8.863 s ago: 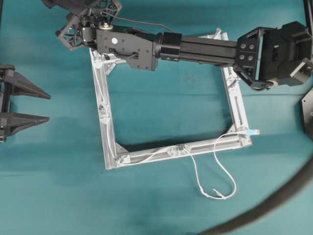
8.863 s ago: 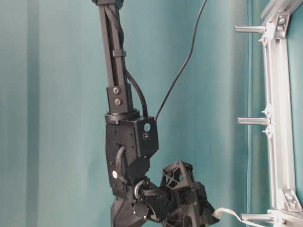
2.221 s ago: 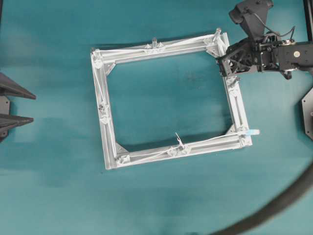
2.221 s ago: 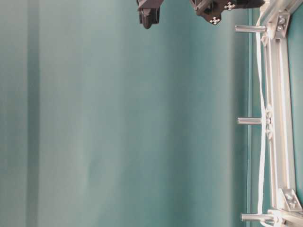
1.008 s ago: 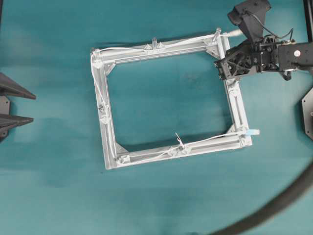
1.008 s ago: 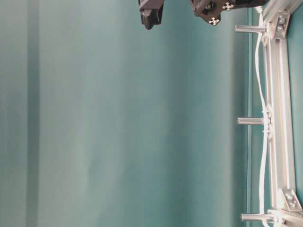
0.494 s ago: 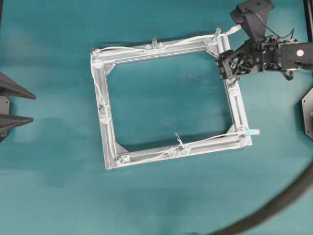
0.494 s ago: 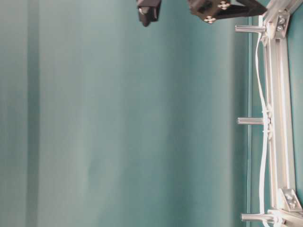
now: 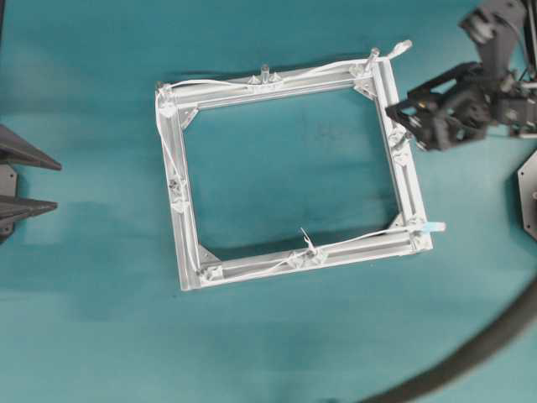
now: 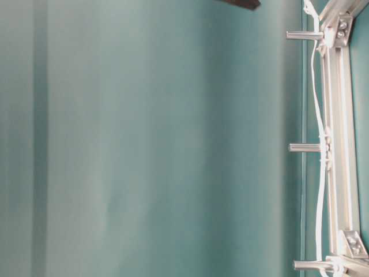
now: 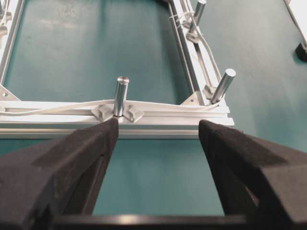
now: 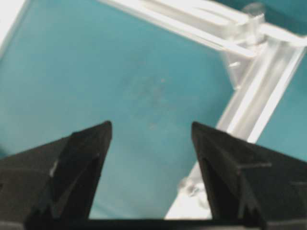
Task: Move the cable alternately left and right between 8 pins so it hooks onto each one.
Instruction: 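Open the right gripper, release the plug, and withdraw rightward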
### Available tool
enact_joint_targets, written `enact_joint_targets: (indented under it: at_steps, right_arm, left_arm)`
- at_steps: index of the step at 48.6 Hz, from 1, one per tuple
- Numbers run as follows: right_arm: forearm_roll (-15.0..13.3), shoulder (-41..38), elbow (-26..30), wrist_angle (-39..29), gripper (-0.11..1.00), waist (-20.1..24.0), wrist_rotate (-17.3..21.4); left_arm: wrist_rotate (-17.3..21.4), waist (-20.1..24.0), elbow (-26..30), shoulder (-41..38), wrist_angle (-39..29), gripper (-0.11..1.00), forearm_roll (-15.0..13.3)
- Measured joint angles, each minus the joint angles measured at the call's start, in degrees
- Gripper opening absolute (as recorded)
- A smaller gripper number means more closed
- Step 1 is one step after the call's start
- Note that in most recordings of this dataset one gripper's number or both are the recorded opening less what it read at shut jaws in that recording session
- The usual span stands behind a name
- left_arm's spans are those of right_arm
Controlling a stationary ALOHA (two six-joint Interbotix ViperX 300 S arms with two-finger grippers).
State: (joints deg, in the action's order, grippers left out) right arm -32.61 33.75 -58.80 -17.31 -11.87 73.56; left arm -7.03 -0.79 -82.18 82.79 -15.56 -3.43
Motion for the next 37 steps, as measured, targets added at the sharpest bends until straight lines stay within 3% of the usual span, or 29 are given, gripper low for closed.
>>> enact_joint_targets:
  at_steps: [9, 21, 28, 37]
  right_arm:
    - [-4.22, 6.94, -5.45, 7.73, 0.7, 2.02, -1.76]
    - [-13.27, 17.23, -9.32, 10.46, 0.7, 2.64, -9.05]
    - [-14.59, 25.05, -11.87, 10.55, 0.7, 2.64, -12.39]
    - [-14.68, 34.63, -15.12, 10.63, 0.7, 2.64, -13.62]
  left_arm:
    - [0.0, 0.0, 0.0, 0.0, 0.0, 0.78, 0.0]
    - [0.0, 0.0, 0.0, 0.0, 0.09, 0.78, -0.09]
    - [0.0, 0.0, 0.0, 0.0, 0.09, 0.78, 0.0]
    - [0.0, 0.0, 0.0, 0.0, 0.0, 0.78, 0.0]
